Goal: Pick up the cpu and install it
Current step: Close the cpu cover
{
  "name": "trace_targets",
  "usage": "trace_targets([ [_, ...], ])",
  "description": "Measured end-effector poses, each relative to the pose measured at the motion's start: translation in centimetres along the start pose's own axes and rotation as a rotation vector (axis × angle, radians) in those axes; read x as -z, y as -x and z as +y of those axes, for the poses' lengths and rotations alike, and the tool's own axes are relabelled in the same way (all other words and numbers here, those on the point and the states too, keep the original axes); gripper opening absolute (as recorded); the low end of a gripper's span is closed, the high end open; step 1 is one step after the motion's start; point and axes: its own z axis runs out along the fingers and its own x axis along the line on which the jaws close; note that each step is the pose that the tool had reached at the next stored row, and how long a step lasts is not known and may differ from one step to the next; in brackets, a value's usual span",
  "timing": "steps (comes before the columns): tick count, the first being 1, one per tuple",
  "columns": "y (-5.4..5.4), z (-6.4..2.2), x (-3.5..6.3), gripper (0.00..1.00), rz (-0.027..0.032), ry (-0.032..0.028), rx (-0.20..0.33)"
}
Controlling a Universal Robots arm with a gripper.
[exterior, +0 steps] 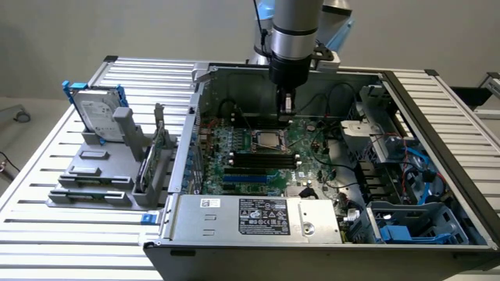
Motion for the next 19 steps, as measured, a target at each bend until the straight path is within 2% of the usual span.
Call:
trace_targets([
  [12, 0.0, 5.42, 1.31, 0.11, 0.0001, -0.0021, 0.000],
  [19, 0.0, 7.03, 1.29, 0.11, 0.0001, -0.0025, 0.000],
])
